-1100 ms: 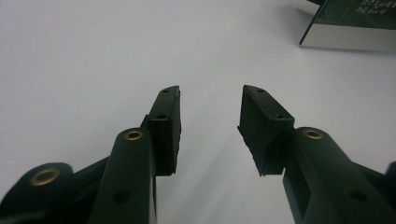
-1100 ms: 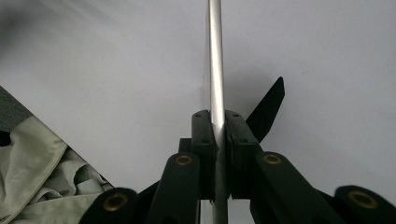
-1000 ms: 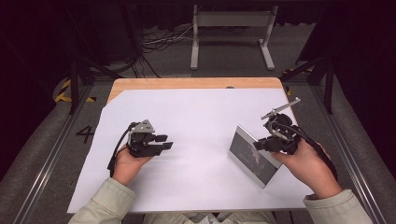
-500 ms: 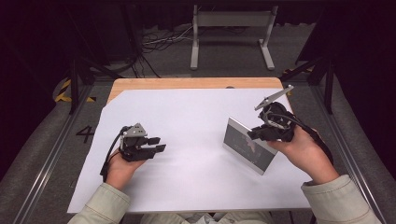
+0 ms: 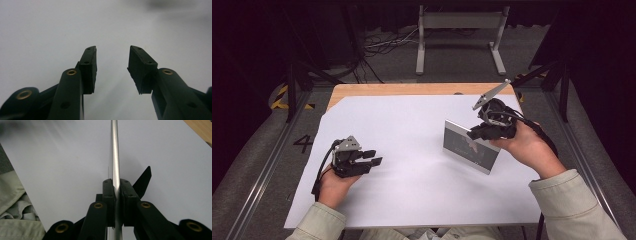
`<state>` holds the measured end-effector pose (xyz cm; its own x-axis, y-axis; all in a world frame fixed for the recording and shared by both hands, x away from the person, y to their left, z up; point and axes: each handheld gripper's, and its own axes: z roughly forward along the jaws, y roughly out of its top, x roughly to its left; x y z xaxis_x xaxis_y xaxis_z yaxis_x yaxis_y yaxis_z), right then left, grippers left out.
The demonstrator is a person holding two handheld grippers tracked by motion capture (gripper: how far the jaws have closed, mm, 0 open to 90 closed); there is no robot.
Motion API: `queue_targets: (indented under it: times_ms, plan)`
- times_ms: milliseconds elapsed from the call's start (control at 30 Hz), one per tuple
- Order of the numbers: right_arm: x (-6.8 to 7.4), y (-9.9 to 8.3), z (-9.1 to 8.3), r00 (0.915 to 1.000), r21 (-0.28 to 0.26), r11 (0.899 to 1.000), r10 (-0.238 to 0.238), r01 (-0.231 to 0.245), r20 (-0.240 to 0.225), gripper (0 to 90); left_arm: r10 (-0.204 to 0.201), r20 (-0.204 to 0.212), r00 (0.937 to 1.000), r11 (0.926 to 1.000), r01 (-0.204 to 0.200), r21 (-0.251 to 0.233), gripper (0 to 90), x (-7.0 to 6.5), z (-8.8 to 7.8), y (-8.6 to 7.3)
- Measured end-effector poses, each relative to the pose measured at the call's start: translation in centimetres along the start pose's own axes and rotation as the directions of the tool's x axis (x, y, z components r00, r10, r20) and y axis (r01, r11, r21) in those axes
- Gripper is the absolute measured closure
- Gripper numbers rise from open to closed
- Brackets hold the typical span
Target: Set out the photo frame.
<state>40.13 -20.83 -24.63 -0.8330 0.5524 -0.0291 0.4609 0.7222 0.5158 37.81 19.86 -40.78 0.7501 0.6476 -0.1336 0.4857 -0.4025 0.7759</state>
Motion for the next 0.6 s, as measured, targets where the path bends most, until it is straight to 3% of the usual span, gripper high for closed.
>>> queue_targets:
  times_ms: [67, 333, 600]
  plan:
    - [-0.2, 0.3, 0.2, 0.9992, -0.002, 0.999, -0.037, 0.037, -0.015, 84.3, -0.004, -0.006, 1.0, 1.0, 0.004, 0.0, 58.7, 0.0, -0.2, -0.2]
    - [-0.8, 1.9, 0.8, 0.9932, 0.006, 0.994, -0.108, 0.108, -0.044, 84.3, -0.027, -0.021, 0.9994, 0.9996, 0.027, -0.002, 58.8, 0.0, -0.9, -0.9]
    - [-1.3, 3.1, 1.5, 0.9752, -0.011, 0.98, -0.199, 0.199, -0.097, 84.4, -0.03, -0.023, 0.9993, 0.9996, 0.03, -0.003, 58.8, 0.2, -1.1, -1.1]
